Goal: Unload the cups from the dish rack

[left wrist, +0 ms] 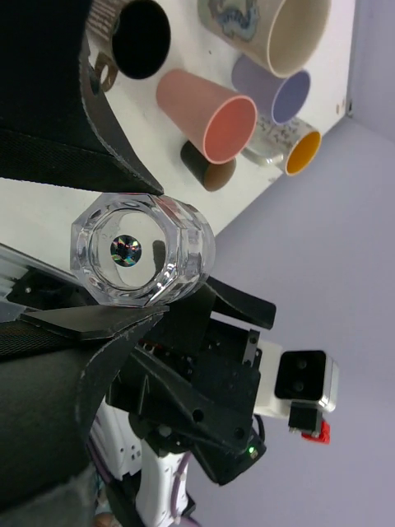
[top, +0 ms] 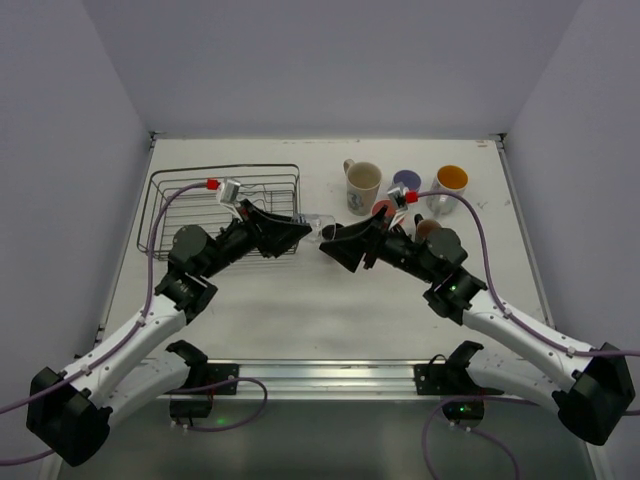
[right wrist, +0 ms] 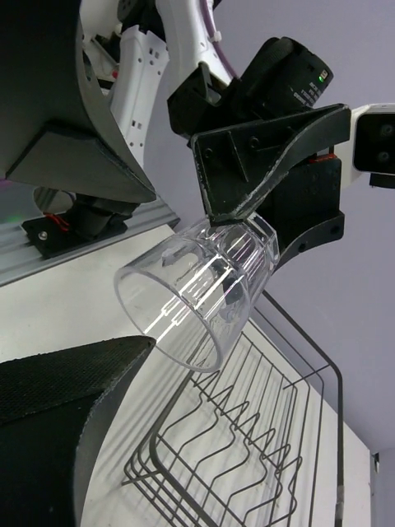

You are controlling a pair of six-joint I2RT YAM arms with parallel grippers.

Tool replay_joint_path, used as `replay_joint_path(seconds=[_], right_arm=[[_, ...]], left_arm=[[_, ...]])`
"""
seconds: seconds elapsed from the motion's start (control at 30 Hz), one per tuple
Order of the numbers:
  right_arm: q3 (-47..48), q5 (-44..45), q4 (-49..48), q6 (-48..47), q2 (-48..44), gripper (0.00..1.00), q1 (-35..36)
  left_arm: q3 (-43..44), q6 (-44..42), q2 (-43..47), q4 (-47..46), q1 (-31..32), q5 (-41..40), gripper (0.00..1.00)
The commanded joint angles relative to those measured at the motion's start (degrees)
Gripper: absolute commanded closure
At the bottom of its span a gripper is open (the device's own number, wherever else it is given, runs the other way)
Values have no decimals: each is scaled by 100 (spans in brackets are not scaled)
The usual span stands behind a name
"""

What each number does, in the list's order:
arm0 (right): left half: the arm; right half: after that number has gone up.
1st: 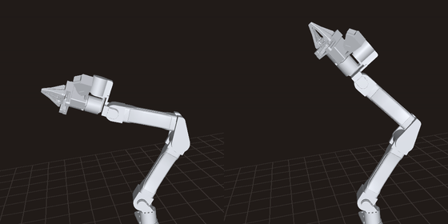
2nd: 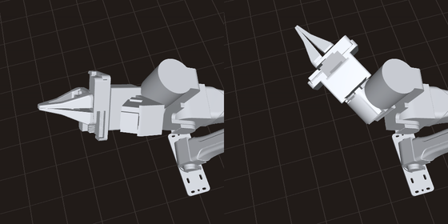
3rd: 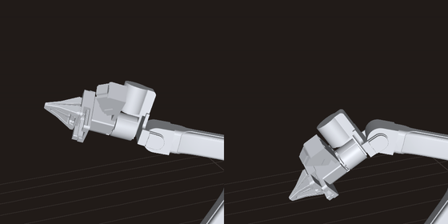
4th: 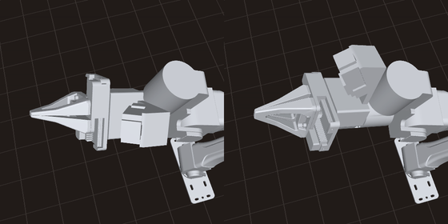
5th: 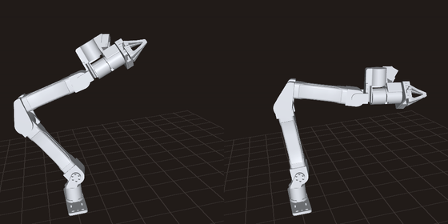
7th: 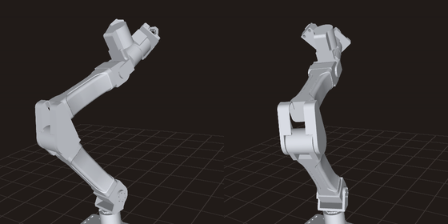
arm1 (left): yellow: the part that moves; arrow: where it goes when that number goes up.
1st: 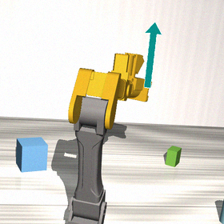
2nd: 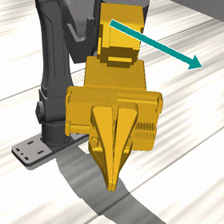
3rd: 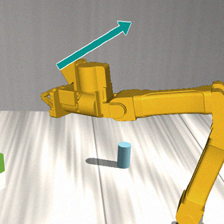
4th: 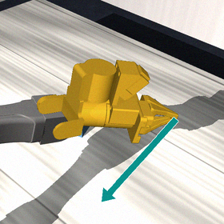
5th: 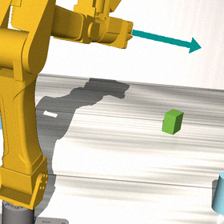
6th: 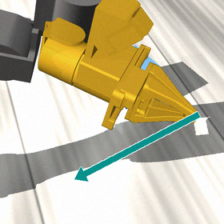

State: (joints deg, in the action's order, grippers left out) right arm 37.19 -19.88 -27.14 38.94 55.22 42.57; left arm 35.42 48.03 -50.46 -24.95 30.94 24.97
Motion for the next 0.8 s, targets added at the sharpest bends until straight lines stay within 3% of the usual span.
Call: replay_joint_path(seconds=[0.0, 0.23, 0.33, 0.47, 0.53, 0.63, 0.7, 0.73, 0.77], right_arm=[[43, -244, -363, -79, -64, 32, -20], [-10, -631, -1003, 175, -73, 40, -20], [8, -850, -1362, 395, 76, 48, -20], [-63, -1097, -1900, 833, 383, 67, -20], [-89, -1211, -2084, 922, 472, 70, -20], [-142, -1194, -2182, 1045, 551, 87, -20], [-185, -1124, -2182, 1054, 473, 100, -20], [-264, -967, -2147, 1046, 411, 100, -20], [-308, -904, -2112, 1011, 332, 100, -20]], left_arm=[[-263, 803, -25, -1406, 26, 553, 75], [-492, 1217, -131, -1987, 35, 746, 74], [-571, 1384, -193, -2216, 26, 799, 74], [-606, 1376, -219, -2242, 53, 799, 73], [-615, 1384, -228, -2295, 53, 816, 72], [-615, 1376, -263, -2313, 79, 843, 62], [-606, 1341, -315, -2313, 88, 948, 48], [-580, 1323, -316, -2295, 88, 1000, 41], [-528, 1149, -281, -2025, 88, 1044, 23]])
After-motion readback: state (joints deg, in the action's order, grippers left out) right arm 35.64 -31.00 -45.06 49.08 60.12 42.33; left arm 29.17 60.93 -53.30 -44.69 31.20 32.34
